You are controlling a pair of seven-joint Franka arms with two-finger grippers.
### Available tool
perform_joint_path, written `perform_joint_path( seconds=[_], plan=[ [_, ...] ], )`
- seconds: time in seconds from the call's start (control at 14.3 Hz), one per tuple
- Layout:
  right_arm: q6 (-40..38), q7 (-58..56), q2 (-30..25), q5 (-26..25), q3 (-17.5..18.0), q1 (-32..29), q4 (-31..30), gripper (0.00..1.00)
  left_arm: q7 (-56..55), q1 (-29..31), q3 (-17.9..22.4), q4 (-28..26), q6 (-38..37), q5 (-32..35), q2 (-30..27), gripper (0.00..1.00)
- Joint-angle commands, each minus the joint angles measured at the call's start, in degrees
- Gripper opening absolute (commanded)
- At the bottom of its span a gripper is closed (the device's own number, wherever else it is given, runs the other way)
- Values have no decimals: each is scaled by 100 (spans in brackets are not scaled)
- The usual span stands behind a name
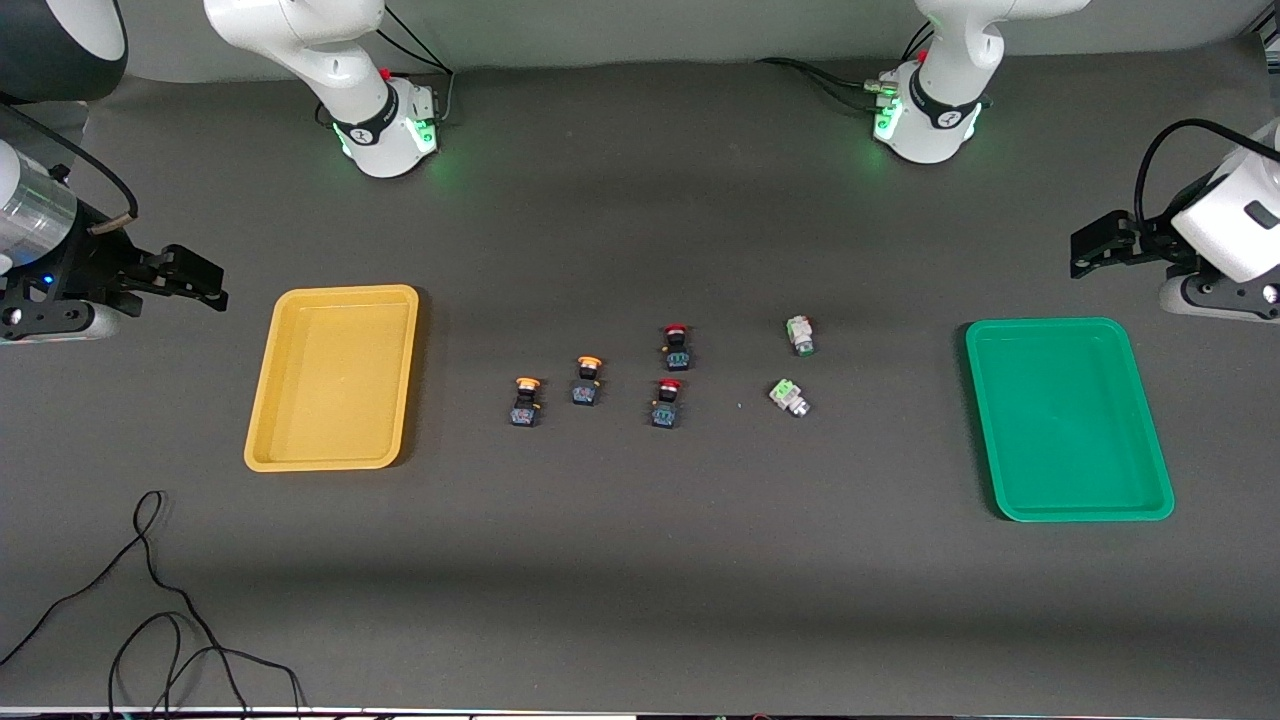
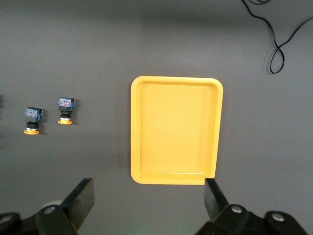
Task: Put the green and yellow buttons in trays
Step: 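Reach the left gripper down toward the green-capped switches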
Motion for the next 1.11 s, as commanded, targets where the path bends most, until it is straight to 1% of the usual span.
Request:
perform_joint_path(
  seconds=[0.0, 0.56, 0.77, 0.91, 0.98, 1.05],
  plan=[
    [-6, 100, 53, 62, -51, 34, 106, 100, 70, -54, 13, -51, -8, 81, -105, 100],
    [-6, 100, 62, 81, -51, 34, 141, 100, 8, -71, 4, -86, 1, 81, -113, 100],
    [-15, 100, 62, 81, -51, 34, 132, 100, -123, -325, 4, -183, 28, 81, -122, 100],
    [-14, 108, 62, 81, -51, 34, 132, 100, -543, -614, 4, -419, 124, 73, -210, 100],
    [-14, 108, 62, 81, -51, 34, 141, 100, -789, -851, 4, -629, 263, 64, -289, 100],
    [-14, 108, 62, 81, -51, 34, 141, 100, -1200, -1097, 4, -953, 517, 20, -420, 100]
  ],
)
